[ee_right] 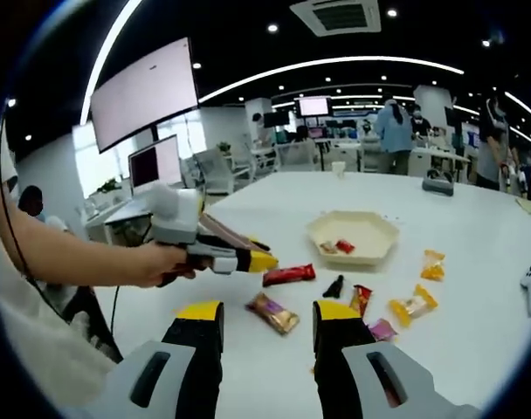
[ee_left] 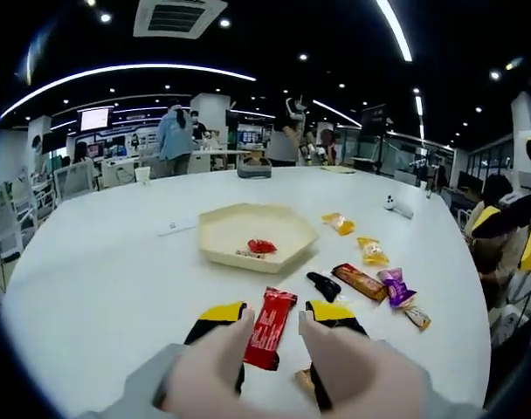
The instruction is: Place the target food into the container with the food tongs after gripping and lifting it, then release it inside without dropping or visibly crushing the food.
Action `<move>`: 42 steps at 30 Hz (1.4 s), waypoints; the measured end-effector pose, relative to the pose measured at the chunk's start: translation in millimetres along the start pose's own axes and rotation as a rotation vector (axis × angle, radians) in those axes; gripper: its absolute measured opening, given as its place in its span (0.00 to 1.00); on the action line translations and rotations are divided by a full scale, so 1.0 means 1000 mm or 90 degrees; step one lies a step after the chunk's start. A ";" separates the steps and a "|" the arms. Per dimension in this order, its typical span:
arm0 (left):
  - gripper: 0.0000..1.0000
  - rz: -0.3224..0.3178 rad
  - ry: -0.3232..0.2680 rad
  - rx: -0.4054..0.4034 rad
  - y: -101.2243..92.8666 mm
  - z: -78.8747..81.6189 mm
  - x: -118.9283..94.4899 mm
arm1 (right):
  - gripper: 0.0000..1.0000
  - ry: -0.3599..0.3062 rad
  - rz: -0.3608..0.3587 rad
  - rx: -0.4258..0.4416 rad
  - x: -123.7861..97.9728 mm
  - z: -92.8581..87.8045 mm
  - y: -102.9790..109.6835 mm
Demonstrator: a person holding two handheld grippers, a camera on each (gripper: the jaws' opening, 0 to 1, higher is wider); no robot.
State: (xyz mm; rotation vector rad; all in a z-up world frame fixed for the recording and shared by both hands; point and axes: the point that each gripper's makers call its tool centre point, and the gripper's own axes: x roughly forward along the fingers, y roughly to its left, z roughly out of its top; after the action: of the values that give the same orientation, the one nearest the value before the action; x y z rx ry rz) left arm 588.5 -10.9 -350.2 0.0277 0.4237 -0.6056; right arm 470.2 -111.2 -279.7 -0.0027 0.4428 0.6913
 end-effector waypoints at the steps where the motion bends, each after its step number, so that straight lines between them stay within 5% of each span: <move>1: 0.25 0.000 0.002 0.000 0.000 -0.001 0.001 | 0.41 -0.001 -0.001 0.003 0.001 0.000 0.000; 21: 0.26 -0.015 0.054 0.031 0.000 -0.025 0.031 | 0.40 0.028 0.002 0.031 -0.001 -0.017 -0.003; 22: 0.25 -0.012 0.033 0.050 0.001 -0.021 0.031 | 0.40 0.031 0.003 0.032 -0.001 -0.017 -0.004; 31: 0.21 -0.014 0.040 0.030 0.002 -0.024 0.030 | 0.39 0.045 0.013 0.049 0.003 -0.022 -0.003; 42: 0.19 -0.013 0.054 -0.001 -0.008 -0.022 0.024 | 0.34 0.027 0.007 0.061 0.011 -0.006 -0.008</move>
State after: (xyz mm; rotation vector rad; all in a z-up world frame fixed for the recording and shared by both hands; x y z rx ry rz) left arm 593.4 -27.9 -379.1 0.0479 0.5063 -0.6260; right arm 480.2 -111.4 -290.2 0.0754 0.5160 0.6816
